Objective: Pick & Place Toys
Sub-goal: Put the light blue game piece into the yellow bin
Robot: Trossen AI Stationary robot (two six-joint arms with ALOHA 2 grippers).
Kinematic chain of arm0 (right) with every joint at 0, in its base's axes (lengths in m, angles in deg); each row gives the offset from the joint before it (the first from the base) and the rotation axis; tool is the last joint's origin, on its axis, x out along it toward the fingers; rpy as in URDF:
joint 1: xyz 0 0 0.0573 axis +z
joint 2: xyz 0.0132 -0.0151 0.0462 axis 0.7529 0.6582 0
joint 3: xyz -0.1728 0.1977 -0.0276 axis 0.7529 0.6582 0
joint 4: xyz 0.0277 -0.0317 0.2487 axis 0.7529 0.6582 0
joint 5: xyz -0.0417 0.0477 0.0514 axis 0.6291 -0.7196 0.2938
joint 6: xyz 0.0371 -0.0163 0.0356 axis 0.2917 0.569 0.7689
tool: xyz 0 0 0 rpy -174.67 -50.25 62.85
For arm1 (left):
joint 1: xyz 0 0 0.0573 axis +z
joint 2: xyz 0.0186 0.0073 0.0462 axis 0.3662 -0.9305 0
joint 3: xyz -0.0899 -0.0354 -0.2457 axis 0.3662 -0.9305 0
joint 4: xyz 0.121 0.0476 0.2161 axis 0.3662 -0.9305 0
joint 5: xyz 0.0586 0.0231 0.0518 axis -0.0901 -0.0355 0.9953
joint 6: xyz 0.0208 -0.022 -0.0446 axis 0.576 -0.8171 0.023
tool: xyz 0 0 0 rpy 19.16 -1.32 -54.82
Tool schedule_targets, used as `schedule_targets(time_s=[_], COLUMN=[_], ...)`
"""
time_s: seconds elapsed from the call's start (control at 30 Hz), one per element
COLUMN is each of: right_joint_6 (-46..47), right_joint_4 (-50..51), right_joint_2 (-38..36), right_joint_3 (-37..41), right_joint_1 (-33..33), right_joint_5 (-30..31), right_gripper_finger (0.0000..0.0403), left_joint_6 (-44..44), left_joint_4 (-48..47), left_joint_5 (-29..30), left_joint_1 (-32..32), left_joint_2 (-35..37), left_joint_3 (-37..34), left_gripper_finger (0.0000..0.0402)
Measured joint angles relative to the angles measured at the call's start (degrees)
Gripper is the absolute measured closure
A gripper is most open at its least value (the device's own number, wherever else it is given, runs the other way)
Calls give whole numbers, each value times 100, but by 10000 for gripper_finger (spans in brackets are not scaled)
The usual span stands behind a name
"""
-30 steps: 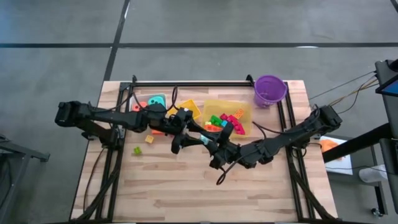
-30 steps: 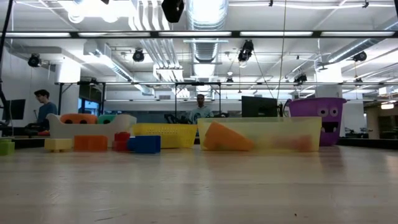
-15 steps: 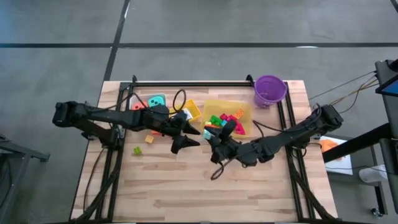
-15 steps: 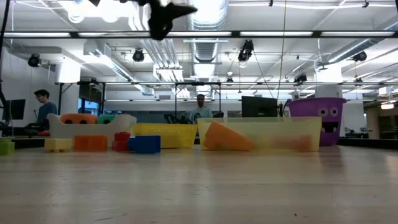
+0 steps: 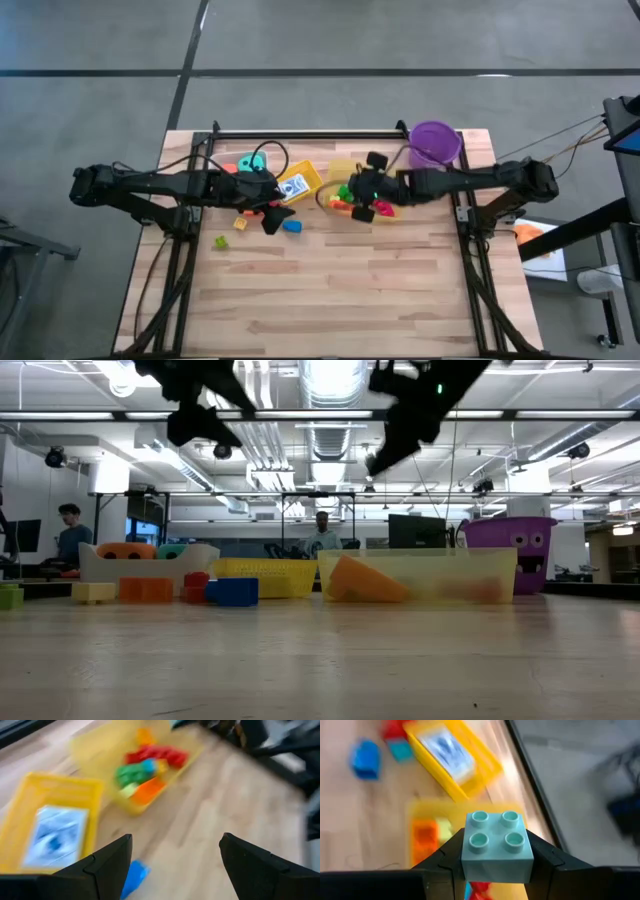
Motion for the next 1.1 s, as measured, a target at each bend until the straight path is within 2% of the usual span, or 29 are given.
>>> schedule_targets(time_s=[0.23,0.3,0.53,0.73,0.93,1.1], right_joint_6=[578,789,1249,1291,1220,1171], right_joint_4=[-346,-405,-656,-745,-685,-159], right_joint_2=[41,42,82,313,1011,1551], right_joint_3=[781,978,1396,1470,1032,523], right_joint_1=[-1335,-1691,-2445,-2546,-2544,-2523], right_joint_5=[-1696,-1998,-2233,-2383,-2392,-2416], right_gripper_finger=[275,275,275,275,275,275], left_joint_6=[-635,-812,-1032,-1032,-1032,-1032], left_joint_4=[-1182,-1453,-1782,-1750,-1749,-1751], left_joint_5=[736,929,1380,1434,1486,1486], left_joint_1=[29,29,31,65,94,99], left_joint_2=[-29,-29,-29,-29,-29,-29], left_joint_3=[-2,-2,-4,-4,-4,-4], left_gripper_finger=[103,103,103,103,103,103])
